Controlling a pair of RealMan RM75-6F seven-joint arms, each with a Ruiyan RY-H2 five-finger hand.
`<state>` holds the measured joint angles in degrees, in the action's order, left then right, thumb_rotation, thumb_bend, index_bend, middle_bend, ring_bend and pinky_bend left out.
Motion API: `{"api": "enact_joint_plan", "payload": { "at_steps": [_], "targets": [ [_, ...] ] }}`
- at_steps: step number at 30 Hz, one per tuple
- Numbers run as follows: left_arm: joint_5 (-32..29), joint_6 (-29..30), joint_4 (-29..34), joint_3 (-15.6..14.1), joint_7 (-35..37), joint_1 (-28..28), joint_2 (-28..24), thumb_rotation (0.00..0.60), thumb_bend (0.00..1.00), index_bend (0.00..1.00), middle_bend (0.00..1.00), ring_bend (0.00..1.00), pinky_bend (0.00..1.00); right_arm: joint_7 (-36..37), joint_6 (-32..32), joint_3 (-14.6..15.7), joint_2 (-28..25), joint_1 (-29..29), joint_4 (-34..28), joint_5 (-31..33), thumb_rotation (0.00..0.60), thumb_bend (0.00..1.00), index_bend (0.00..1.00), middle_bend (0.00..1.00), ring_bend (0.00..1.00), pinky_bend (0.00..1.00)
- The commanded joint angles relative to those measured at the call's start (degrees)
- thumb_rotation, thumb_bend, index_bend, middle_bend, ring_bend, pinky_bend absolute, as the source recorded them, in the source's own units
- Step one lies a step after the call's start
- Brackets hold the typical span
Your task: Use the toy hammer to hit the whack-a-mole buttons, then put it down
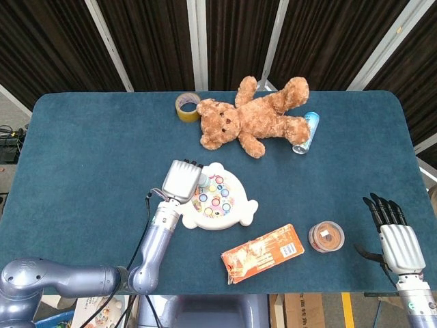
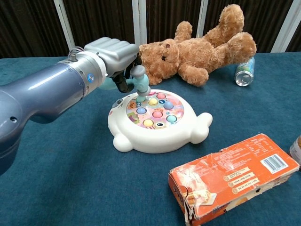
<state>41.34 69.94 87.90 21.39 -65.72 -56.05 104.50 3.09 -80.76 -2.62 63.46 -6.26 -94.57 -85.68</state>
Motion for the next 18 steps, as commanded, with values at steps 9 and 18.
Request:
{"api": "enact_joint_plan", "payload": {
  "at_steps": [9,18],
  "targets": [
    [-1.7,0.6,-2.2,-0.9,1.2,-0.9,0.7,0.6,0.55,0.68,0.55,0.47,0.63,0.0,0.0,0.2,-0.1,0.0,-0.3,-0.3,0.6,0.19,0.0,0.0,0.0,0.0],
    [-2.5,0.4,-5.6,-2.6,1.7,-1.5,2.0,0.6,0.55,0.68,0.55,0.47,0.63,0.4,0.2,0.1,-0.2,0.0,-0.3,0.0,0.6,0.19,0.0,0.0,0.0,0.0]
  ]
}}
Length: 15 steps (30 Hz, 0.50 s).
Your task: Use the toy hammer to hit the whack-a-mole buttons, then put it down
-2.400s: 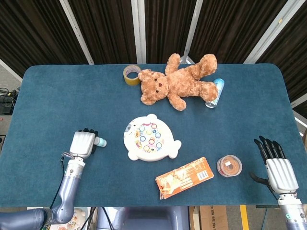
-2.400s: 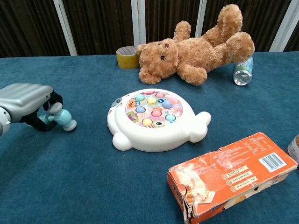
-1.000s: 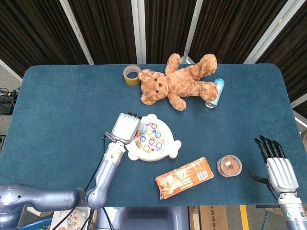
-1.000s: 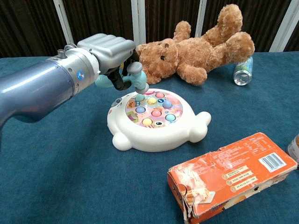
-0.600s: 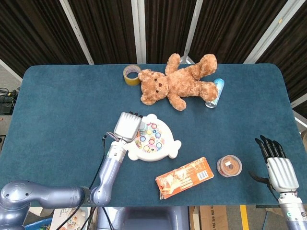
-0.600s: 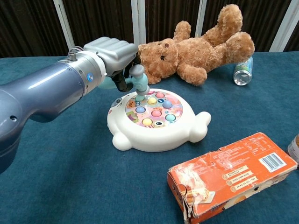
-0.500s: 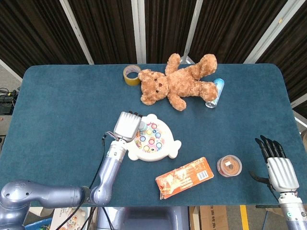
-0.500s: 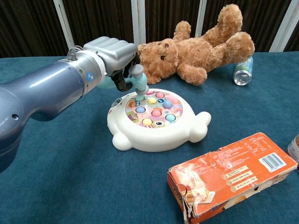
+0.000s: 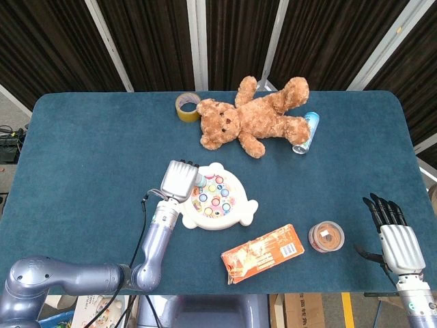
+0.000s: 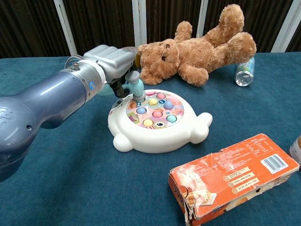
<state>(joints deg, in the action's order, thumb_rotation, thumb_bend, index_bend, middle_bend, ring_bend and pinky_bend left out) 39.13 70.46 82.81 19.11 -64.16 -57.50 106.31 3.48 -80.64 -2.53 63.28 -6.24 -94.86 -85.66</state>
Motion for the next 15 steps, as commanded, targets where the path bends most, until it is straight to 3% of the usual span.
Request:
{"api": "enact_joint_plan", "payload": {
  "at_steps": [1,15],
  "targets": [
    [-0.4,-0.1,-0.6,-0.5,0.2,-0.1,0.3,0.6,0.55,0.68,0.55,0.47,0.63,0.0,0.0,0.0,0.0,0.0,-0.1,0.0,0.6,0.19,0.0,0.0,0.0,0.0],
    [0.8,0.9,1.5,-0.2,1.5,-0.8,-0.6,0.6,0.55,0.68,0.55,0.47,0.63,-0.2,-0.1,0.0,0.0,0.1,-0.1,0.1,0.6,0.19,0.0,0.0,0.0,0.0]
  ]
}}
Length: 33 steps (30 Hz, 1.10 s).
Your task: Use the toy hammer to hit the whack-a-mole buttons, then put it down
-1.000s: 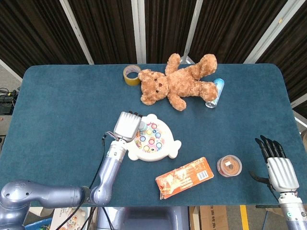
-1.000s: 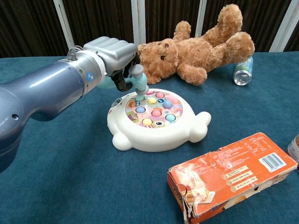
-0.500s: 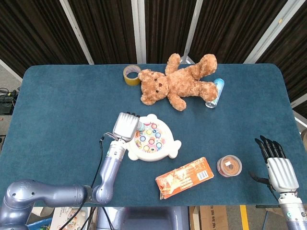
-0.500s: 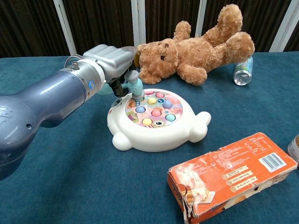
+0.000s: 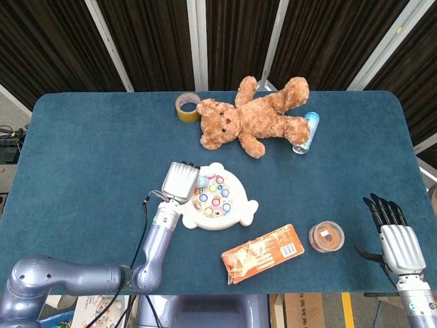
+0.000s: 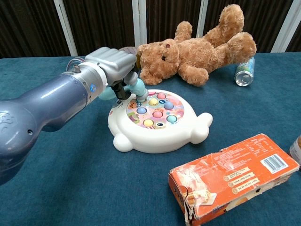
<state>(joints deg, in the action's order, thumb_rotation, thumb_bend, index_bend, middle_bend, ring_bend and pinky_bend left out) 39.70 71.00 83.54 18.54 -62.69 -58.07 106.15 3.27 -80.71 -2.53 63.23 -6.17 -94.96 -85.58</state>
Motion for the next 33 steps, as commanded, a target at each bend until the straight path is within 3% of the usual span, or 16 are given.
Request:
{"api": "enact_joint_plan", "payload": {
  "at_steps": [1,25,33],
  "targets": [
    [0.3,0.5,1.3,0.6,0.0,-0.4,-0.6,0.6,0.55,0.68,0.55,0.47,0.63,0.0,-0.1,0.0,0.0,0.0,0.0,0.0,0.6,0.19,0.0,0.0,0.0,0.0],
    [-2.9,1.7,3.0,1.0,-3.3,-3.7,0.4,0.6,0.55,0.68,0.55,0.47,0.63,0.6,-0.1,0.0,-0.2,0.1,0.1,0.0,0.6,0.19,0.0,0.0,0.0,0.0],
    [-8.7,2.2,2.8,2.3,-9.7,-6.3,0.3,0.6,0.55,0.68,0.55,0.47,0.63,1.0,0.1,-0.1,-0.2,0.0,0.1,0.1,0.6,0.19,0.0,0.0,0.0,0.0]
  ]
}}
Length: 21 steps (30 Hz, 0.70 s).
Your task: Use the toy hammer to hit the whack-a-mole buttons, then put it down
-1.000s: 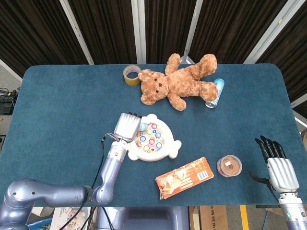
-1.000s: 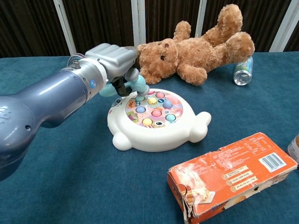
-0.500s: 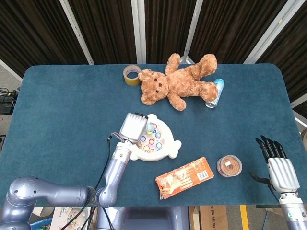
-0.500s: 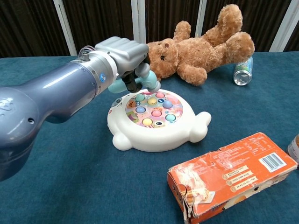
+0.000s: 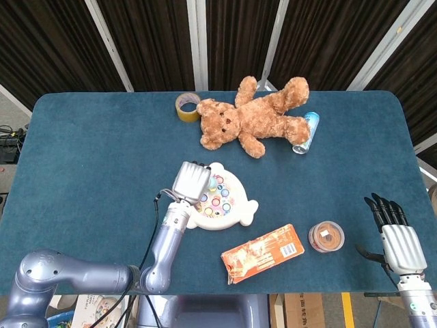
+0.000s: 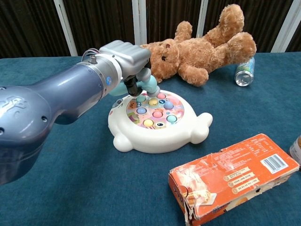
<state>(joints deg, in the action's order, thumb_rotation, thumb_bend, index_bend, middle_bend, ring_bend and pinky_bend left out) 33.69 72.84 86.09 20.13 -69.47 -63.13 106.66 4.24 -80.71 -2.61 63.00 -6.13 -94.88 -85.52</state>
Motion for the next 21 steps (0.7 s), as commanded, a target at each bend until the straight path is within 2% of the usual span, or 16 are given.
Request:
{"api": "enact_joint_plan", "payload": {
  "at_steps": [1,5,10,21],
  "targets": [
    [-3.7,0.5,0.4,1.1,-4.0,-1.7,-0.3,0.6,0.55,0.68,0.55,0.47,0.63,0.1,0.1,0.0,0.0,0.0,0.0,0.0,0.6,0.19,0.0,0.0,0.0,0.0],
    [-7.0,0.3,0.8,2.0,-6.1,-3.0,-0.5,0.6,0.55,0.68,0.55,0.47,0.63,0.2,0.2,0.0,0.0,-0.1,0.0,0.0,0.6,0.19,0.0,0.0,0.0,0.0],
    [-10.0,-0.1,0.7,1.4,-7.8,-4.0,-0.4,0.6,0.55,0.68,0.55,0.47,0.63,0.4,0.2,0.0,-0.1,-0.1,-0.1,0.1,0.6,0.19,0.0,0.0,0.0,0.0],
    [-11.2,-0.4,0.3,0.4,-7.8,-5.4,-0.3,0.6,0.55,0.68,0.55,0.47,0.63,0.5,0.3,0.0,-0.1,-0.1,-0.3,0.2,0.6,0.19,0.0,0.0,0.0,0.0]
  ]
}}
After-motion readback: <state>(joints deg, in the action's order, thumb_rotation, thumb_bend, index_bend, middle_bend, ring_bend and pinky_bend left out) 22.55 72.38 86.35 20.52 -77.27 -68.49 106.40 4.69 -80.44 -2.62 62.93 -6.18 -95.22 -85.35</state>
